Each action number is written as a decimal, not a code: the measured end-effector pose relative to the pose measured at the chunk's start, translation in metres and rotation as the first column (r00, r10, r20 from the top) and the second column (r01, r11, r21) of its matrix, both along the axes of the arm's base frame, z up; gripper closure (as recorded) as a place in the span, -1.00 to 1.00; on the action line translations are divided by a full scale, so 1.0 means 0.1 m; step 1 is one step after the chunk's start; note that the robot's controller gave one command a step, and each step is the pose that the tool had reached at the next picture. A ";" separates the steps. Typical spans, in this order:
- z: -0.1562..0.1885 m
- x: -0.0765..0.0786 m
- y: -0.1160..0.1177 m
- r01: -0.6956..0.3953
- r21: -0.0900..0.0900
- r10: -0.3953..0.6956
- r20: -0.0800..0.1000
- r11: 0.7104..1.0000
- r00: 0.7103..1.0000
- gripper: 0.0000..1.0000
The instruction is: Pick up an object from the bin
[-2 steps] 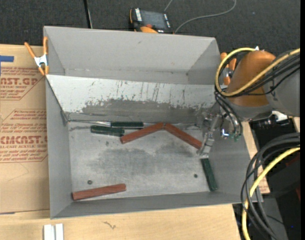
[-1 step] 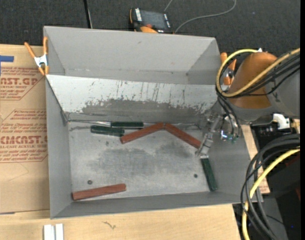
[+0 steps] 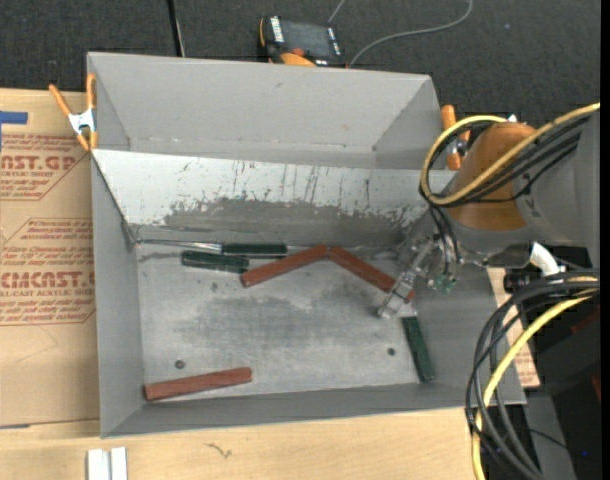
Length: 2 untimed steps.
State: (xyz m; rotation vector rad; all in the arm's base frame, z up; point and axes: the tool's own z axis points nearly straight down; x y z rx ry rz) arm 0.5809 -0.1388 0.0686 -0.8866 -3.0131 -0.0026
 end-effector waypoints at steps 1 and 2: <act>0.00 0.00 0.01 -0.001 -0.002 0.001 0.001 1.000 1.000 -1.00; 0.01 0.01 0.00 -0.001 -0.003 0.001 0.002 1.000 1.000 1.00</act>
Offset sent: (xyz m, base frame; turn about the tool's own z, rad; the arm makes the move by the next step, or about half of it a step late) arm 0.0000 0.0000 0.0000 0.0000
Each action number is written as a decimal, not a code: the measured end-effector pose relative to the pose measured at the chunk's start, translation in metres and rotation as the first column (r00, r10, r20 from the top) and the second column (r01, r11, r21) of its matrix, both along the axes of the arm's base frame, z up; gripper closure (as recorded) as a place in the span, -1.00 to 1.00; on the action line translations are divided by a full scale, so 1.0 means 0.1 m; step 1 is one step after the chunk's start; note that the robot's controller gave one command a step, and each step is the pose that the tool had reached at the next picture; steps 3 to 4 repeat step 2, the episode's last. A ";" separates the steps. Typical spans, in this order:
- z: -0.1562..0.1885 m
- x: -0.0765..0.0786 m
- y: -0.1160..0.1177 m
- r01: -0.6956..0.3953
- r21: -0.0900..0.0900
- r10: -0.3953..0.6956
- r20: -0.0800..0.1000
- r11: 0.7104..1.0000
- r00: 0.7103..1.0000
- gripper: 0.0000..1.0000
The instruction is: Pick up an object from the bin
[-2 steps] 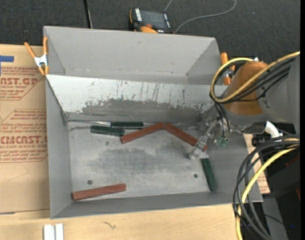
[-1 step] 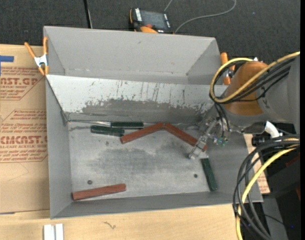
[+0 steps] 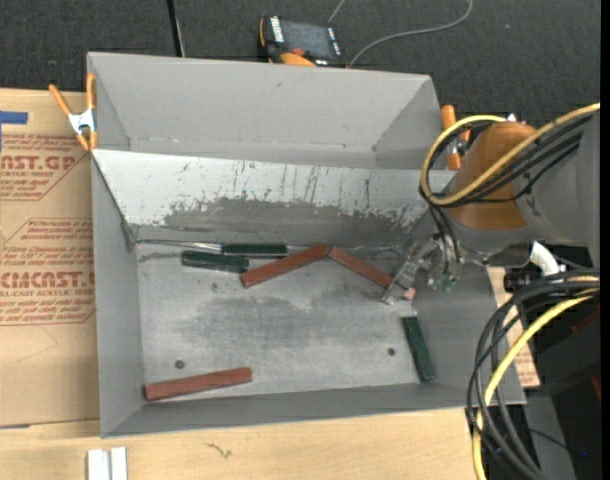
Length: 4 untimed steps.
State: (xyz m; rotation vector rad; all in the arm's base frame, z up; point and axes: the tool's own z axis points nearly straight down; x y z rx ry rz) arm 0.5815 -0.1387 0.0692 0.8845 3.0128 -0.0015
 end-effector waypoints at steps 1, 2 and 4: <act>0.79 0.02 0.00 -0.001 0.000 0.001 0.008 1.000 1.000 1.00; 0.80 0.03 0.00 -0.002 0.001 0.002 0.001 1.000 1.000 1.00; 0.80 0.03 0.00 -0.002 0.001 0.002 0.001 1.000 1.000 1.00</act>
Offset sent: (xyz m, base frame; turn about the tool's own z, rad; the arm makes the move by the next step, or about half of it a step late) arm 0.0000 0.0000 0.0740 0.0000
